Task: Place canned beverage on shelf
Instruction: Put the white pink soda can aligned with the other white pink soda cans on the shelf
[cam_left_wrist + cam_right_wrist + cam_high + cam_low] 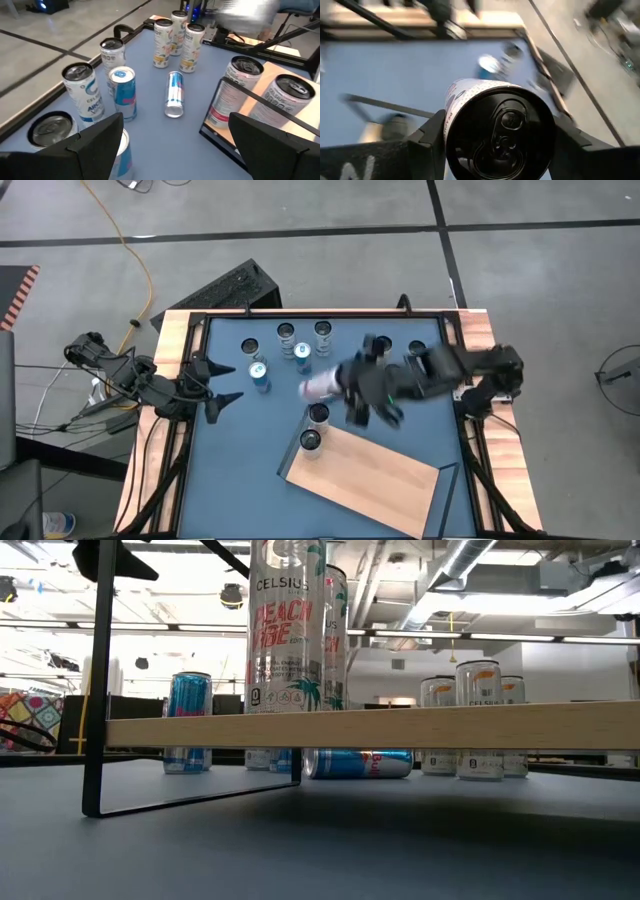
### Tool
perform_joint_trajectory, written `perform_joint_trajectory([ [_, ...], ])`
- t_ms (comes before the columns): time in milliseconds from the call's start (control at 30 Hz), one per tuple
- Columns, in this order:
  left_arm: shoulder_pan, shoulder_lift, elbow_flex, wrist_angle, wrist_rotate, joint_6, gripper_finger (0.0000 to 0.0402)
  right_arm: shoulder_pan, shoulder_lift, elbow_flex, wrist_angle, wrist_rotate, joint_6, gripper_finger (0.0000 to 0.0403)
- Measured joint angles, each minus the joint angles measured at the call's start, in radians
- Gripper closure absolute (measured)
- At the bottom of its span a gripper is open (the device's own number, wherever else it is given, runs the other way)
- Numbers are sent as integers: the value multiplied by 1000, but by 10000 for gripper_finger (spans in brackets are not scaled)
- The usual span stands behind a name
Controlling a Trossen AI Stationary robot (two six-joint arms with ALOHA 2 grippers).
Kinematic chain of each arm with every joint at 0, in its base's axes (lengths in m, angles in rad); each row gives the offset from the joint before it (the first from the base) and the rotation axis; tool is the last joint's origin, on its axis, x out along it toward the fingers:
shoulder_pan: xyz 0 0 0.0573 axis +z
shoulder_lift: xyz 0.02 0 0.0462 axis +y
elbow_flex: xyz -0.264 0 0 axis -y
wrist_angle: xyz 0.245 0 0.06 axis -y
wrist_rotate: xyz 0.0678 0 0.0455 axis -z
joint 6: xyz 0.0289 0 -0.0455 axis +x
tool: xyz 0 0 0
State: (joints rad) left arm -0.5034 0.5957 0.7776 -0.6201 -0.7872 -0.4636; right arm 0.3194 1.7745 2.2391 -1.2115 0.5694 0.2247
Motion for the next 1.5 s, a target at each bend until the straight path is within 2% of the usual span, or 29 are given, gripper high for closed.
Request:
perform_joint_trajectory([
  [233,0,7,0,-3,24,-39,54,204,60,-2,140,13,71,170],
  [367,0,27,0,-3,23,-53,54,274,106,-4,112,8,167,170],
  [467,0,49,0,-4,23,-58,54,313,127,-3,44,1,306,170],
  [567,0,68,0,-2,23,-61,54,314,149,-2,-35,-26,423,170],
  [667,0,86,0,0,23,-61,54,293,178,-3,-70,-57,472,170],
  [933,0,91,0,1,20,-61,54,246,220,-5,-132,-200,486,170],
  [1133,0,91,0,0,20,-57,54,227,275,34,-142,-224,479,170],
  [1267,0,91,0,-2,21,-57,54,228,345,118,-175,-243,453,170],
  [1500,0,92,0,-5,21,-57,54,221,372,115,-158,-266,429,170],
])
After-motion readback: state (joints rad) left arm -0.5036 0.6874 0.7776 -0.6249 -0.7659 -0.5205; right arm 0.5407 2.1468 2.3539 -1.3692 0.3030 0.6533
